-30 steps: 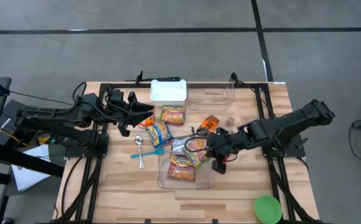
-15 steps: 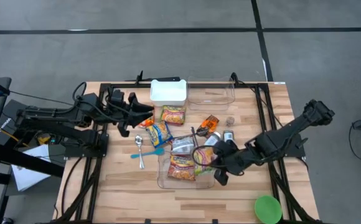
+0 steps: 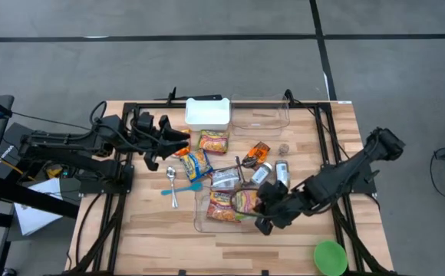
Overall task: Pick & Place Food Item
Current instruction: Put the bottom green noodle pack into the bottom transparent bin
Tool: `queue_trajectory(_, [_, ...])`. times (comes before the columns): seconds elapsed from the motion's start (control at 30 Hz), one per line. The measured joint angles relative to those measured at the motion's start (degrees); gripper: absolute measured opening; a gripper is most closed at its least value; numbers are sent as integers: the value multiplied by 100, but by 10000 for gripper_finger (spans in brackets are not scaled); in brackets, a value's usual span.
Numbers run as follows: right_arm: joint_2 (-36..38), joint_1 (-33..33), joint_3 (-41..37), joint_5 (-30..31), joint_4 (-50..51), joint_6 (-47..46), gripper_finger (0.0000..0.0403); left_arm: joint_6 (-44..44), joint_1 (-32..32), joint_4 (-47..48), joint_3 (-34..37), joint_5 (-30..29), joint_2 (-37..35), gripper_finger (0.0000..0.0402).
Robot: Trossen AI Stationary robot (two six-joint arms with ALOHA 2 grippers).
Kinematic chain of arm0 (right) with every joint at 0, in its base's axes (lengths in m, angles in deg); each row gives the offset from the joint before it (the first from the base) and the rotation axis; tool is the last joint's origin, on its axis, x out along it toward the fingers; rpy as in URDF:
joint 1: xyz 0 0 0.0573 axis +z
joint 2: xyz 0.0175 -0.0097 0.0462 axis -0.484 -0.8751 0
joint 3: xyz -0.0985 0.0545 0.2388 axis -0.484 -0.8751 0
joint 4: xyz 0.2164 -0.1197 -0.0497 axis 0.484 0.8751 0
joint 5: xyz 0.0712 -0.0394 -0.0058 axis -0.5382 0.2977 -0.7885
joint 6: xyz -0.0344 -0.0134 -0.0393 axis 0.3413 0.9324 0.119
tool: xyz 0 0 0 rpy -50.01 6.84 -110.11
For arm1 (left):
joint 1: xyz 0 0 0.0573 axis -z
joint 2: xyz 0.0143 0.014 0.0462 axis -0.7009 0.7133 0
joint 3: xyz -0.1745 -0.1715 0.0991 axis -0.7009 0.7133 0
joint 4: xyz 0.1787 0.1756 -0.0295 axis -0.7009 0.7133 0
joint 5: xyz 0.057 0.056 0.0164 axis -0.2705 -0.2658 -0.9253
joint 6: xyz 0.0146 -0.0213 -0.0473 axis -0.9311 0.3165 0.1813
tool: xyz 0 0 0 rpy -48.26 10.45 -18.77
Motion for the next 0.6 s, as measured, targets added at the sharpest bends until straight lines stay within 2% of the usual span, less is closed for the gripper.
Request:
queue_trajectory(0.43, [-528, -90, 2, -44, -111, 168, 0, 0, 0, 115, 0, 2, 0, 136])
queue_trajectory(0.6, [-726, -75, 2, -290, -124, 161, 0, 0, 2, 115, 0, 4, 0, 136])
